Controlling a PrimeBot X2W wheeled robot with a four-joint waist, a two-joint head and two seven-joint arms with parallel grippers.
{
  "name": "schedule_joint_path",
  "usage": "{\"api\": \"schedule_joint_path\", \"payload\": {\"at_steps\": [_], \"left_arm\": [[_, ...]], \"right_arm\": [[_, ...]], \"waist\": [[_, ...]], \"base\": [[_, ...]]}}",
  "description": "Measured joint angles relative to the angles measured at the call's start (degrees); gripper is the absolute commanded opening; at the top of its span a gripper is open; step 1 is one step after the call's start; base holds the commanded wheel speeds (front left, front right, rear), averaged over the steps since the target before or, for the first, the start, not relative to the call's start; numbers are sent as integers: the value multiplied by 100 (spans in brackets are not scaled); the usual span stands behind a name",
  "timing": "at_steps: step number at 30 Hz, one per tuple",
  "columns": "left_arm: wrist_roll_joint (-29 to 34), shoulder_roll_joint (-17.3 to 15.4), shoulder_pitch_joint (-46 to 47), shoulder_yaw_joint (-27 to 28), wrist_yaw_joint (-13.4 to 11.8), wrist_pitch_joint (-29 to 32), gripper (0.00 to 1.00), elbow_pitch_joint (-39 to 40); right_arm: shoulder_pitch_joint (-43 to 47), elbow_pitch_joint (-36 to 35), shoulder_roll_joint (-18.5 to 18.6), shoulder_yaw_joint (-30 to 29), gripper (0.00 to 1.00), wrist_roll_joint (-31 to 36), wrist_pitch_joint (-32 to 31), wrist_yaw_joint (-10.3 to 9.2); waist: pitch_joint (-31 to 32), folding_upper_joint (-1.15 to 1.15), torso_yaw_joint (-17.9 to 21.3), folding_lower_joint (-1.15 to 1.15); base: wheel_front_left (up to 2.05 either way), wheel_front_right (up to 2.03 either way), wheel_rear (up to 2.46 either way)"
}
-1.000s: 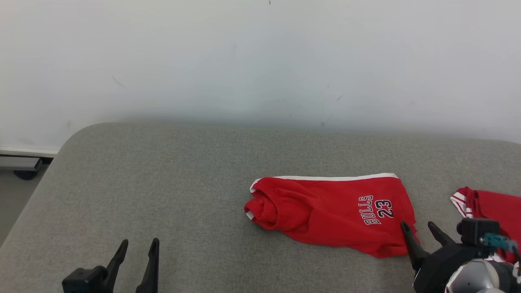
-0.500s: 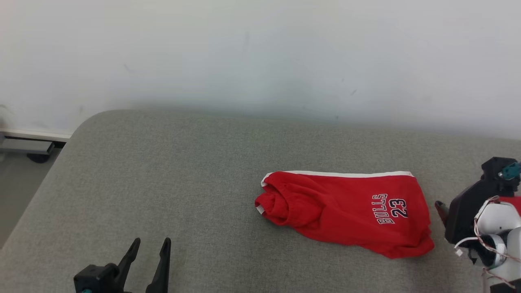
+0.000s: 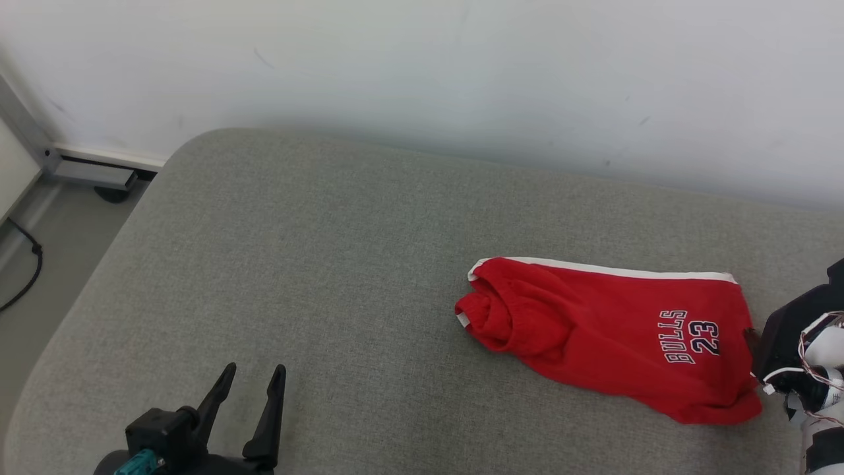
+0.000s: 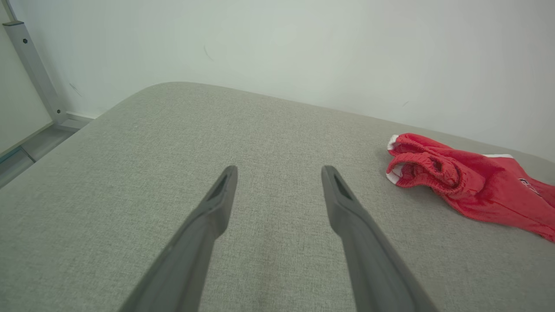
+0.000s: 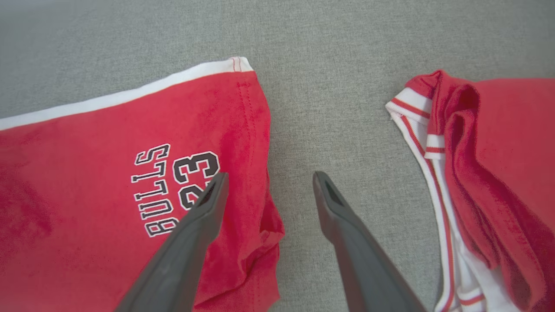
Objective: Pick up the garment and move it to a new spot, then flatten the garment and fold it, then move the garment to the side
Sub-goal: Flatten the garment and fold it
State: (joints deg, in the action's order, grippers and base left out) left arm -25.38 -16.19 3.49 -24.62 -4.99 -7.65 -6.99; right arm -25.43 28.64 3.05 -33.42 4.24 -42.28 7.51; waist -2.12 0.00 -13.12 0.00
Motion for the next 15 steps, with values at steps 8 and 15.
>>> {"api": "schedule_joint_path", "payload": {"at_steps": [8, 15], "left_arm": [[5, -4, 116, -44, 5, -3, 100, 5], [8, 8, 198, -126, 47, -2, 100, -8]], "right_arm": [[-266, 628, -10, -335, 100, 233, 196, 0], [-322, 891, 80, -610, 100, 549, 285, 0]], "waist": [[-311, 0, -225, 0], [-466, 0, -407, 0]], "base": [[0, 0, 0], [0, 0, 0]]}}
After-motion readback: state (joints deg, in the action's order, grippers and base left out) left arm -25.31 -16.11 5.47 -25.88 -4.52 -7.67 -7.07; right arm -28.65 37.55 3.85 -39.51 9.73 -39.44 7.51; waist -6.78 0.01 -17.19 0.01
